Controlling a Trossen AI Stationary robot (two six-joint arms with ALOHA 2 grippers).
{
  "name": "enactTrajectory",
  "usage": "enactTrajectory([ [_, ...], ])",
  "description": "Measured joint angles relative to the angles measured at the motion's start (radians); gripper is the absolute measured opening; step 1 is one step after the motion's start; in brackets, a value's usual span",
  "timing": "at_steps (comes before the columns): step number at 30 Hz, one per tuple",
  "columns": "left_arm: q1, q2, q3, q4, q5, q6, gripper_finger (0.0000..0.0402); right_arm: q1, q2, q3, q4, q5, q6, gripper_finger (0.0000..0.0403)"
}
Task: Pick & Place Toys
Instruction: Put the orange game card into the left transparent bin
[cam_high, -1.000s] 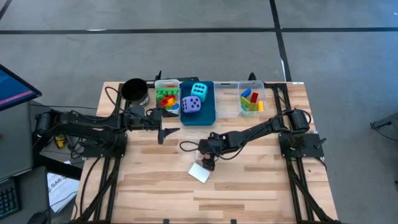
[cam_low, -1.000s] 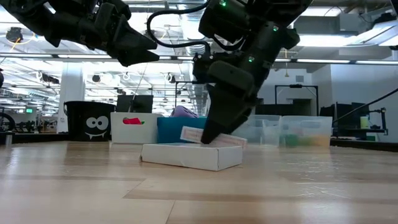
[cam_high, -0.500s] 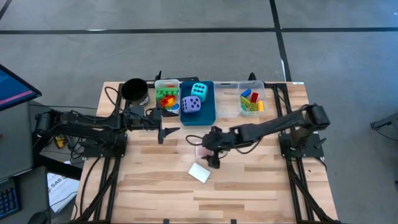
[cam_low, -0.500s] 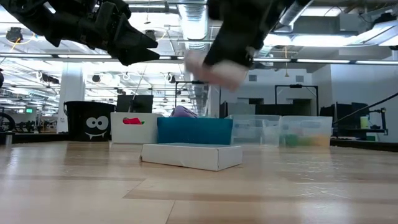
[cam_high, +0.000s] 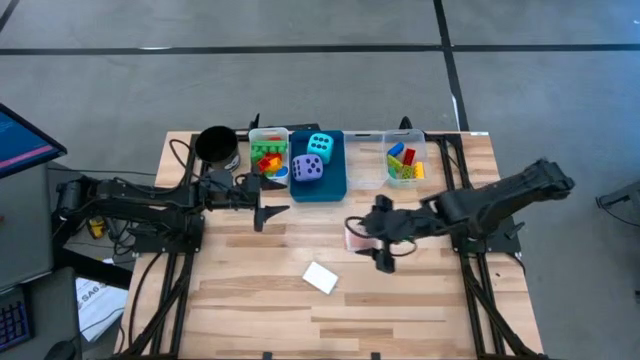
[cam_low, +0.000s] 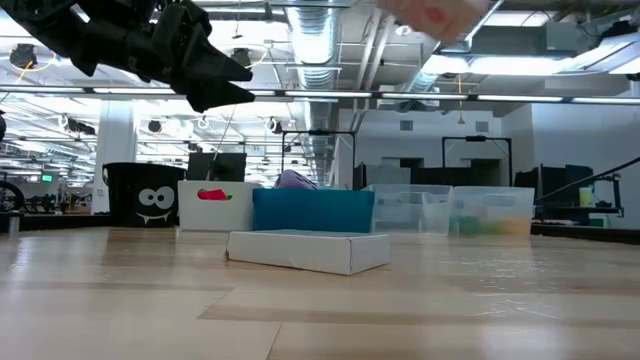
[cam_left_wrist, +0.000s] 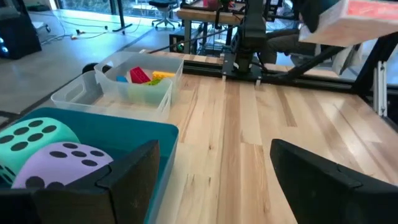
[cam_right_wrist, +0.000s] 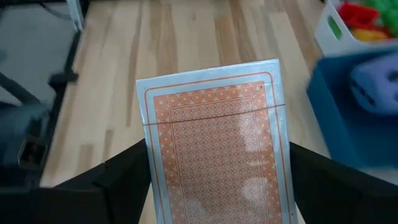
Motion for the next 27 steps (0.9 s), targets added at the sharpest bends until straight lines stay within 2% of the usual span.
enactTrajectory([
  [8,0.0,0.0,0.0,0.019,0.0,-0.067,0.0298,0.111,-0.112,-0.001,-0.21,0.157,0.063,0.0316],
  [13,0.0,0.0,0.0,0.029,0.0,-0.1,0.0298,0.168,-0.186,-0.044,-0.243,0.214,0.063,0.0316],
  [18,0.0,0.0,0.0,0.038,0.0,-0.125,0.0298,0.178,-0.347,-0.228,-0.154,0.29,0.063,0.0316],
  [27,0.0,0.0,0.0,0.041,-0.009,-0.126,0.0298,0.138,-0.707,-0.633,0.222,0.277,0.041,0.0317],
])
